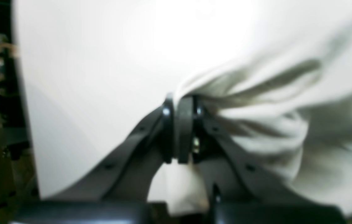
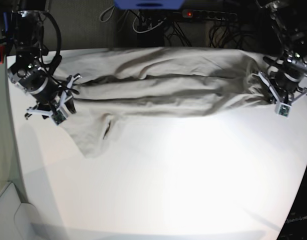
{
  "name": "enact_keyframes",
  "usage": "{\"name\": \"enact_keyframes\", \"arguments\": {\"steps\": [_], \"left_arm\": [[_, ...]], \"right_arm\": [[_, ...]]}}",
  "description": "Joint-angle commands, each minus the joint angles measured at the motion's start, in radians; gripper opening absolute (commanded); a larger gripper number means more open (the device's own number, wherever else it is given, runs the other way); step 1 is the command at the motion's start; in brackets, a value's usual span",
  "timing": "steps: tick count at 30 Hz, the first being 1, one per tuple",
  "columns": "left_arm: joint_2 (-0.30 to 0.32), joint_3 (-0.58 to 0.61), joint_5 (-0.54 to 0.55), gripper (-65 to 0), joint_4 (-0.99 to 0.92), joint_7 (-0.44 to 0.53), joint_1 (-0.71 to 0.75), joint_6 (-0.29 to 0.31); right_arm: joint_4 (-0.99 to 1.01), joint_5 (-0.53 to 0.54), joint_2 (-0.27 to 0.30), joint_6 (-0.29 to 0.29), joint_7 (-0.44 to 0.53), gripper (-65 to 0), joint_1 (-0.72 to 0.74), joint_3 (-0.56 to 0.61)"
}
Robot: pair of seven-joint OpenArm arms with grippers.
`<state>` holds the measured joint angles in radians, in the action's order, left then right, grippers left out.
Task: Layout the t-shirt on the table in an organized manner, then fold the t-shirt properly
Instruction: 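Grasp the shirt end with the left gripper and pull it away from the strip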
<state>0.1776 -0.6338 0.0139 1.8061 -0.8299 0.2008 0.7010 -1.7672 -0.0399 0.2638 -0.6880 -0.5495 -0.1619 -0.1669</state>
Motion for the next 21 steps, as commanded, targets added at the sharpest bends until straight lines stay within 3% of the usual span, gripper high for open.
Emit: {"name": "enact_keyframes", "arguments": {"steps": [1,8,13,21], "left_arm": [[0.02,-0.002,0.011,-64.6,0.007,0.017,-0.022,-0.003],[0.076,0.004,0.011,-64.6,-0.036,-0.084,-0.163,-0.003],[0.093,0.01,0.011,-64.5,-0.088,-0.093,-0.277,-0.003],[0.121,0.23,0.011,-64.5,-0.111,-0.093,-0.364,-0.003]], "right_arm": [[-0.017,0.011,0.01,-0.01,0.021,-45.3,0.011,-0.004],[-0.017,0.011,0.01,-0.01,0.019,-45.3,0.011,-0.004],[-0.017,0.011,0.01,-0.01,0.019,-45.3,0.009,-0.004],[-0.015,0.011,0.01,-0.01,0.019,-45.3,0.002,-0.004]]}}
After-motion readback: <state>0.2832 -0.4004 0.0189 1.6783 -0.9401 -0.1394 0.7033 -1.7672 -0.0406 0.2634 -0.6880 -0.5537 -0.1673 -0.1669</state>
